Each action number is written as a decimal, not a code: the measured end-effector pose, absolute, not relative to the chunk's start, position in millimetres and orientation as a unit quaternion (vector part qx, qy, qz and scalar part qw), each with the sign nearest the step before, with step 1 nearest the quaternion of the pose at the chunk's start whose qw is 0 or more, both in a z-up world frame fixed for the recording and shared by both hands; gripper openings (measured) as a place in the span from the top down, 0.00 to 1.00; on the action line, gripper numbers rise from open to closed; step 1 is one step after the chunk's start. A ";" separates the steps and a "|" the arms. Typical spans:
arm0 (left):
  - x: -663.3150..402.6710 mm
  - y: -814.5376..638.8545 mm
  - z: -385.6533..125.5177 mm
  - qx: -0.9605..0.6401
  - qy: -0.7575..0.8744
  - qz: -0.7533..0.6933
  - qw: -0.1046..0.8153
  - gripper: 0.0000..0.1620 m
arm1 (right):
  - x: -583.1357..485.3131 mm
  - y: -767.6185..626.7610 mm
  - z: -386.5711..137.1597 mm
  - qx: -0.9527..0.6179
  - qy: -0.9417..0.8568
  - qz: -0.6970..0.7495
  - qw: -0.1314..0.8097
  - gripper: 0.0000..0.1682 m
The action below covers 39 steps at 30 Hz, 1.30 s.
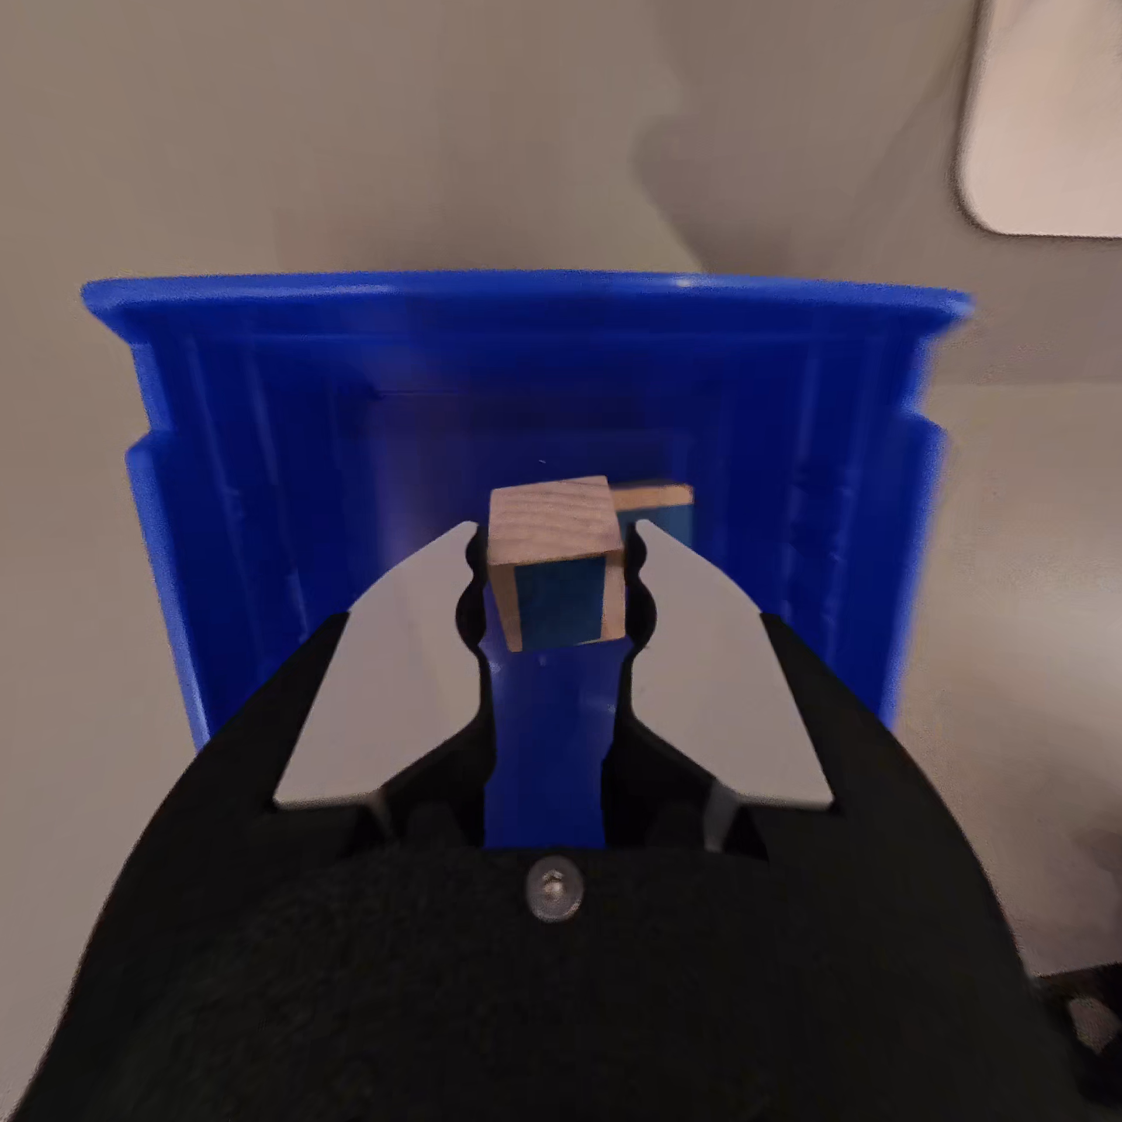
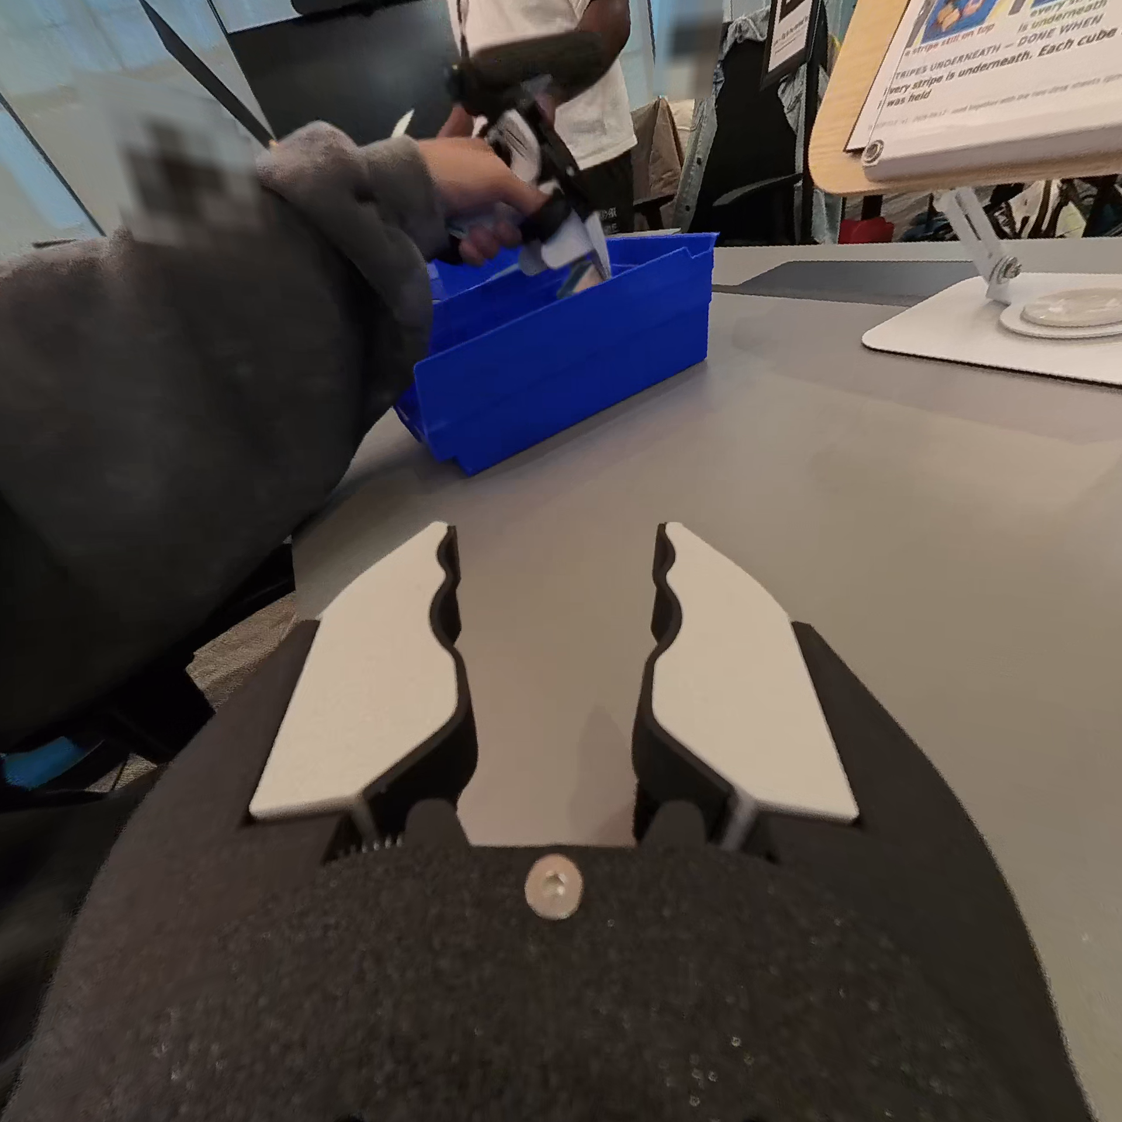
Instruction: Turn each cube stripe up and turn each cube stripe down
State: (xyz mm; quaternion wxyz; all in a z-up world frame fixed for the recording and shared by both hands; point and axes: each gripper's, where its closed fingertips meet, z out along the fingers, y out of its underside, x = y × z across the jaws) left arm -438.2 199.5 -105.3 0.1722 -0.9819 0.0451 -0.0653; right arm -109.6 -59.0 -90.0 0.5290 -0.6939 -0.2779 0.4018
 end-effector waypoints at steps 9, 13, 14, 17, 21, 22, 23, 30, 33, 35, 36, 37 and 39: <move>-344.1 122.9 -12.3 -0.897 0.168 -0.226 0.340 0.74 | -112.0 -55.7 -100.0 -0.704 -0.271 0.408 0.515 0.63; -278.3 72.7 20.4 -0.819 0.236 -0.364 0.374 0.74 | -117.4 -50.0 -91.8 -0.695 -0.255 0.474 0.476 0.62; -260.2 58.8 25.3 -0.797 0.251 -0.405 0.370 0.74 | -119.8 -48.0 -85.2 -0.688 -0.245 0.504 0.462 0.62; -207.3 20.6 34.0 -0.728 0.290 -0.518 0.344 0.74 | -128.3 -46.3 -56.4 -0.645 -0.214 0.614 0.402 0.60; -152.1 -11.7 30.1 -0.666 0.336 -0.588 0.313 0.74 | -134.8 -49.3 -22.2 -0.575 -0.197 0.713 0.349 0.59; -142.0 -15.8 27.4 -0.658 0.344 -0.593 0.311 0.74 | -135.6 -47.4 -20.2 -0.573 -0.196 0.713 0.353 0.58; -133.3 -19.1 24.9 -0.651 0.349 -0.599 0.309 0.74 | -136.1 -45.5 -19.8 -0.573 -0.196 0.710 0.357 0.56; -102.7 -29.0 -1.2 -0.646 0.361 -0.608 0.286 0.74 | -117.6 -36.9 -8.2 -0.533 -0.156 0.736 0.388 0.57; -97.9 -30.6 -6.7 -0.645 0.358 -0.614 0.280 0.74 | -119.9 -41.0 -15.2 -0.542 -0.178 0.727 0.382 0.68; -95.3 -32.4 -8.3 -0.644 0.356 -0.619 0.274 0.74 | -120.7 -42.9 -21.7 -0.556 -0.185 0.718 0.375 0.73; -94.6 -33.0 -8.3 -0.642 0.354 -0.622 0.275 0.74 | -118.5 -42.5 -20.8 -0.554 -0.178 0.720 0.379 0.73; -94.4 -33.8 -9.0 -0.642 0.355 -0.622 0.275 0.74 | -116.9 -42.3 -20.8 -0.555 -0.179 0.716 0.384 0.73; -98.8 -36.8 -7.5 -0.642 0.358 -0.617 0.282 0.73 | -114.5 -43.7 -20.9 -0.564 -0.189 0.702 0.392 0.73</move>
